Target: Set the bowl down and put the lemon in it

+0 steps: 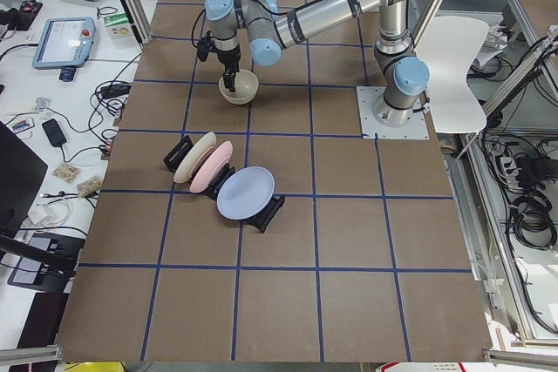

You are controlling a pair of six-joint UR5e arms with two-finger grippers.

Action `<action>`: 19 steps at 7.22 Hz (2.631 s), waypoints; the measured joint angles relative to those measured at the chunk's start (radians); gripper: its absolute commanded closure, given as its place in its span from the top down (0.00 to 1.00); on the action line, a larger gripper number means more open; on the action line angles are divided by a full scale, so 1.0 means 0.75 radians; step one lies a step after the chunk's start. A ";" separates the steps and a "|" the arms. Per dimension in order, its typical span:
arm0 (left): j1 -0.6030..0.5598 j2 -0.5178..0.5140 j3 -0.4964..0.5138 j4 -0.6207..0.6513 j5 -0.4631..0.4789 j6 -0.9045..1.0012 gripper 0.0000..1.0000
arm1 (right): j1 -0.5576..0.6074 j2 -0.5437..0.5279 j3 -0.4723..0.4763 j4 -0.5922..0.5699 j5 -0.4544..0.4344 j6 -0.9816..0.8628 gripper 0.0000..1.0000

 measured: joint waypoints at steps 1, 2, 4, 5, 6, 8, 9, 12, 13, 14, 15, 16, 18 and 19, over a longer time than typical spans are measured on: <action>0.023 -0.050 -0.014 0.059 -0.006 0.023 1.00 | -0.104 0.036 -0.002 -0.045 -0.008 -0.146 1.00; 0.039 -0.095 -0.024 0.113 -0.022 0.027 0.95 | -0.199 0.085 -0.012 -0.109 -0.023 -0.255 1.00; 0.052 -0.142 -0.061 0.177 -0.053 -0.008 0.48 | -0.326 0.197 -0.043 -0.212 -0.064 -0.380 1.00; 0.055 -0.150 -0.074 0.188 -0.056 -0.028 0.25 | -0.345 0.232 -0.043 -0.250 -0.065 -0.414 1.00; 0.057 -0.154 -0.076 0.192 -0.061 -0.038 0.00 | -0.351 0.291 -0.040 -0.309 -0.064 -0.431 1.00; 0.059 -0.156 -0.076 0.192 -0.107 -0.045 0.00 | -0.353 0.508 -0.037 -0.508 -0.062 -0.478 1.00; 0.060 -0.154 -0.076 0.187 -0.120 -0.047 0.00 | -0.351 0.592 -0.037 -0.557 -0.060 -0.493 1.00; 0.014 -0.091 -0.037 0.087 -0.127 -0.133 0.00 | -0.331 0.668 -0.028 -0.566 -0.040 -0.503 0.99; -0.064 -0.064 -0.021 0.056 -0.144 -0.229 0.00 | -0.327 0.677 -0.024 -0.571 -0.035 -0.505 0.95; -0.174 -0.049 -0.013 0.048 -0.159 -0.339 0.00 | -0.326 0.689 -0.017 -0.579 -0.034 -0.515 0.83; -0.283 -0.052 -0.012 0.056 -0.168 -0.473 0.00 | -0.326 0.697 -0.011 -0.583 -0.033 -0.530 0.60; -0.373 -0.062 -0.015 0.073 -0.172 -0.589 0.00 | -0.325 0.703 -0.007 -0.586 -0.033 -0.543 0.34; -0.488 -0.084 -0.023 0.126 -0.214 -0.732 0.00 | -0.325 0.702 -0.012 -0.587 -0.033 -0.555 0.22; -0.508 -0.097 -0.025 0.153 -0.273 -0.771 0.00 | -0.321 0.692 -0.020 -0.585 -0.033 -0.556 0.22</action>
